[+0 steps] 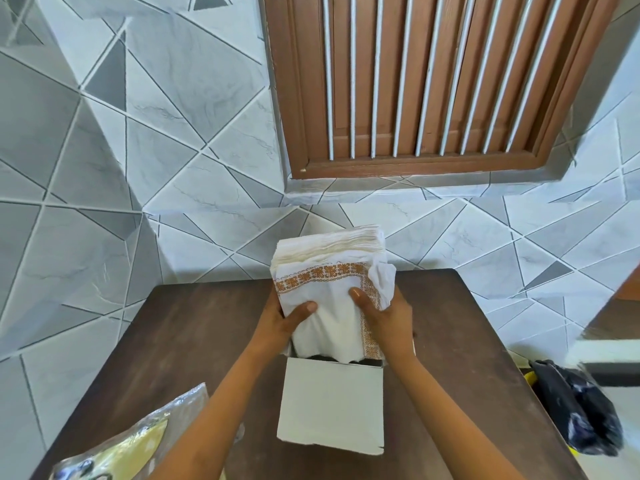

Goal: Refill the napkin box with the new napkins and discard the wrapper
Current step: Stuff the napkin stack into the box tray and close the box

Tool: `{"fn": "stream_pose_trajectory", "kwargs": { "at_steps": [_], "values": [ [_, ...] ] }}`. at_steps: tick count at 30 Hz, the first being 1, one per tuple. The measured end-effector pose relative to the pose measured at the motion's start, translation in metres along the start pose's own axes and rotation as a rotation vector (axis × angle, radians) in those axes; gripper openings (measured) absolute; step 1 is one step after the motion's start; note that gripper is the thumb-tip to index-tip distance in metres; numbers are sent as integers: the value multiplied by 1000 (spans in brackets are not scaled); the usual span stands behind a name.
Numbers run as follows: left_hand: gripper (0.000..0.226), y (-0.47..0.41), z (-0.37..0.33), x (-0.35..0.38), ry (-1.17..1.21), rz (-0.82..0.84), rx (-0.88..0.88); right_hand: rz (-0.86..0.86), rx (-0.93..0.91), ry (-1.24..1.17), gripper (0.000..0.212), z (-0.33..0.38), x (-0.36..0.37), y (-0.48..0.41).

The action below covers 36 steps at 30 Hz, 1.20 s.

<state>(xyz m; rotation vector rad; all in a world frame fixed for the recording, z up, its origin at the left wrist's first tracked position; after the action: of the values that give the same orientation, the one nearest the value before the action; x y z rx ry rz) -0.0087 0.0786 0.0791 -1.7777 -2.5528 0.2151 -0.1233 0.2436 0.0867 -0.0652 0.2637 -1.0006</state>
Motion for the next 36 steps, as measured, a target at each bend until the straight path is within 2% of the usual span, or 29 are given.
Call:
{"fn": "stream_pose_trajectory", "kwargs": {
  "at_steps": [3, 7, 11, 15, 18, 21, 23, 29, 36],
  "values": [
    [70, 3, 3, 3, 132, -84, 20, -22, 1, 58, 49, 4, 6, 2],
    [62, 4, -3, 1, 174, -218, 49, -51, 3, 114, 51, 8, 10, 7],
    [70, 2, -3, 1, 75, -180, 28, -30, 2, 199, 57, 7, 16, 12],
    [93, 0, -2, -6, -20, -111, 17, -47, 7, 244, 54, 8, 16, 13],
    [91, 2, -2, -8, 7, -100, 20, -57, 116, 227, 57, 4, 15, 6],
    [92, 4, -1, -11, 15, -139, 25, 33, 282, 194, 65, -5, 24, -7],
    [93, 5, 1, -13, 27, -143, 23, 47, 316, 140, 65, -7, 28, -10],
    [91, 6, 5, -15, 58, -135, 43, -200, 216, 163, 47, 4, 27, 18],
    [73, 4, 7, -19, 147, -76, 62, -120, 92, 104, 45, 9, 29, 14]
  ]
}}
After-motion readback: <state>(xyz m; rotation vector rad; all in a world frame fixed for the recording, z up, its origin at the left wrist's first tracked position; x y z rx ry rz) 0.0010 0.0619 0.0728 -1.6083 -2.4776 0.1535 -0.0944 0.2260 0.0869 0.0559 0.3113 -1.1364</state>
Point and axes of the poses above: each hand's wrist, its own y-axis away from the middle knuckle, its own x-axis out of the palm, z = x × y, the point moved 7 cm from there along -y, towards the middle knuckle, and after that the axes turned 13 degrees about z, right-handed, at the moved point
